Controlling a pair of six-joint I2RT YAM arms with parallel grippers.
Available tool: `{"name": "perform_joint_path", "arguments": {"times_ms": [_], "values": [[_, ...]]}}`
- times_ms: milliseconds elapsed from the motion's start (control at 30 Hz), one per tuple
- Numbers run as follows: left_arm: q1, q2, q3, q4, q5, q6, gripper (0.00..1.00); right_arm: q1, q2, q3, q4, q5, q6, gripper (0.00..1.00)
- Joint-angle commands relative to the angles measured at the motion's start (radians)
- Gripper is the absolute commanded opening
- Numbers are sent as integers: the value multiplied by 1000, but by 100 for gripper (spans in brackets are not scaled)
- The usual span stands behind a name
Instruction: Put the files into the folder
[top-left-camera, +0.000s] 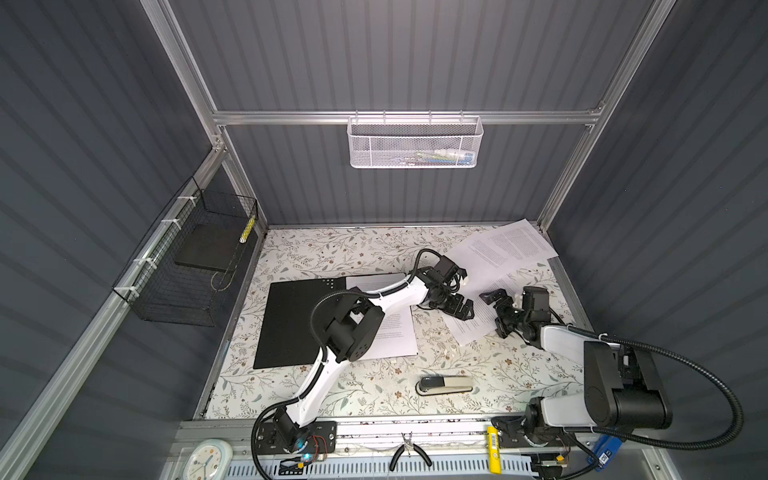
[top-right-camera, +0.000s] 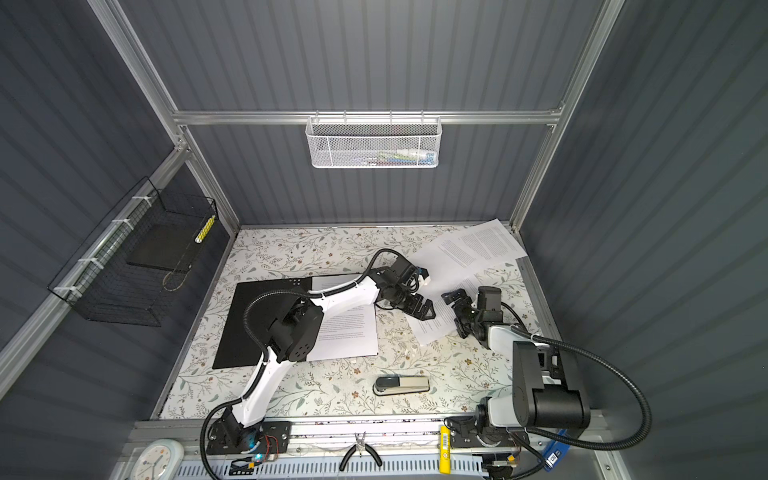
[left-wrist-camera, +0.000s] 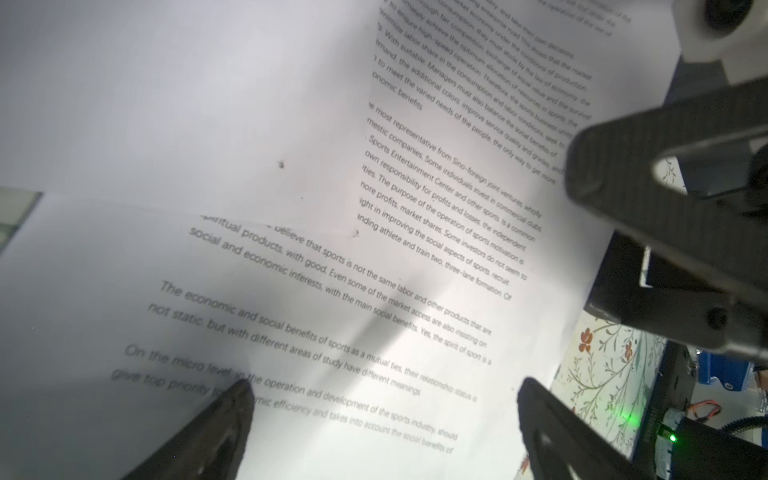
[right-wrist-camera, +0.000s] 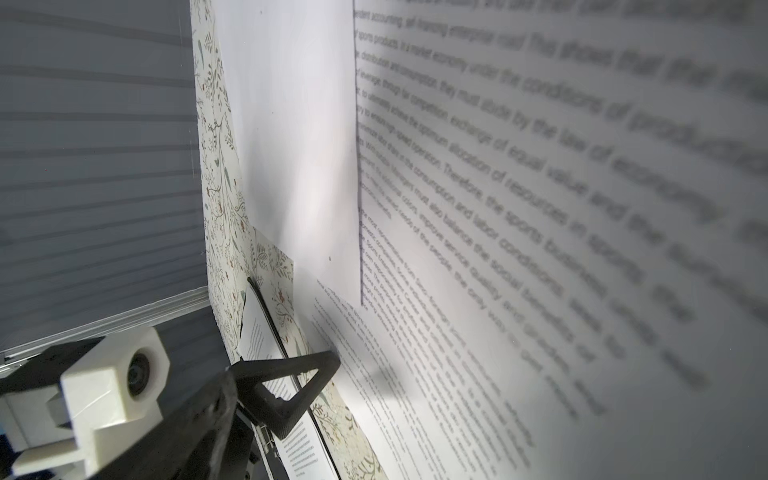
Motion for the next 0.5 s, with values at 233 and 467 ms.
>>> {"name": "perform_joint_path", "arguments": {"times_ms": [233, 467], "values": [[10, 52, -28, -53, 4, -18, 100, 1, 78, -83, 271, 73, 76, 78], [12, 52, -28, -53, 10, -18, 100, 0, 123, -113, 365, 128, 116, 64]]}}
